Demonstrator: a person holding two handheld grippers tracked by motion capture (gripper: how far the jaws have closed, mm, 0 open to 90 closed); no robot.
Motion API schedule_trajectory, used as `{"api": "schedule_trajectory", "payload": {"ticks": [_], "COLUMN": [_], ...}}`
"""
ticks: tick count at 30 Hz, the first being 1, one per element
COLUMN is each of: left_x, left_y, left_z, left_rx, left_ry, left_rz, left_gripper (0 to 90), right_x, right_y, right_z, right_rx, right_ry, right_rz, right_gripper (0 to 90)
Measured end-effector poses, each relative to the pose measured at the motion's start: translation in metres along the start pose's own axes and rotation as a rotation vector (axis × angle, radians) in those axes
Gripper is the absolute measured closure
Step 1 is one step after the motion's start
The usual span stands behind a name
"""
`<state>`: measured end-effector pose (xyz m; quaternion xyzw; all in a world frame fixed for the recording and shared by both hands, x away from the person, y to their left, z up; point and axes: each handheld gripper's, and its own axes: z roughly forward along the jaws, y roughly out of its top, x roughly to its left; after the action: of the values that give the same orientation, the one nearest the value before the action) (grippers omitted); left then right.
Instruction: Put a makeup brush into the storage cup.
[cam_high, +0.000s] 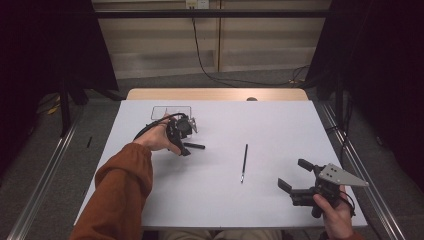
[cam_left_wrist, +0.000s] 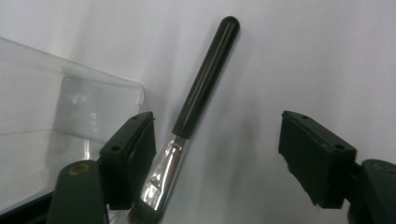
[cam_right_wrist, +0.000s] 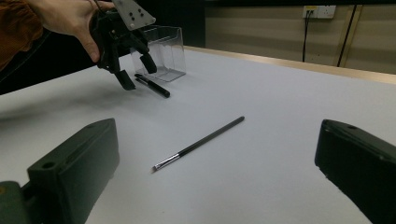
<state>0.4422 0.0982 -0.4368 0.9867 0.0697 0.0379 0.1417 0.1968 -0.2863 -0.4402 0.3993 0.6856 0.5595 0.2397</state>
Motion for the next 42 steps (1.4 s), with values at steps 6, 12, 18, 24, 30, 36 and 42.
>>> {"api": "schedule_trajectory", "payload": {"ticks": [6, 12, 18, 24, 30, 36, 42], "left_x": [0.001, -0.001, 0.0, 0.003, 0.004, 0.006, 0.005], "left_y": [0.001, 0.004, 0.003, 0.002, 0.005, 0.005, 0.007], "left_z": [0.0, 0.007, 0.012, 0.013, 0.014, 0.014, 0.014], "left_rx": [0.021, 0.051, 0.074, 0.068, 0.087, 0.1, 0.114], "left_ry": [0.011, 0.026, 0.013, -0.021, -0.096, -0.112, -0.118], "left_rz": [0.023, 0.04, 0.057, 0.031, 0.002, -0.022, -0.015], "left_gripper": [33.8, 35.9, 39.1, 45.7, 64.6, 69.5, 79.4], "right_x": [0.0, 0.0, 0.0, 0.0, 0.0, 0.001, 0.001], "right_y": [0.0, 0.0, 0.0, 0.0, 0.0, 0.0, 0.0], "right_z": [0.0, 0.0, -0.001, -0.001, -0.001, -0.001, -0.001], "right_rx": [0.002, 0.001, 0.001, 0.002, 0.001, 0.001, 0.002], "right_ry": [0.0, 0.002, 0.005, 0.007, 0.009, 0.011, 0.011], "right_rz": [-0.003, -0.004, 0.001, 0.0, -0.001, 0.0, 0.001], "right_gripper": [0.0, 0.0, 0.0, 0.0, 0.0, 0.0, 0.0]}}
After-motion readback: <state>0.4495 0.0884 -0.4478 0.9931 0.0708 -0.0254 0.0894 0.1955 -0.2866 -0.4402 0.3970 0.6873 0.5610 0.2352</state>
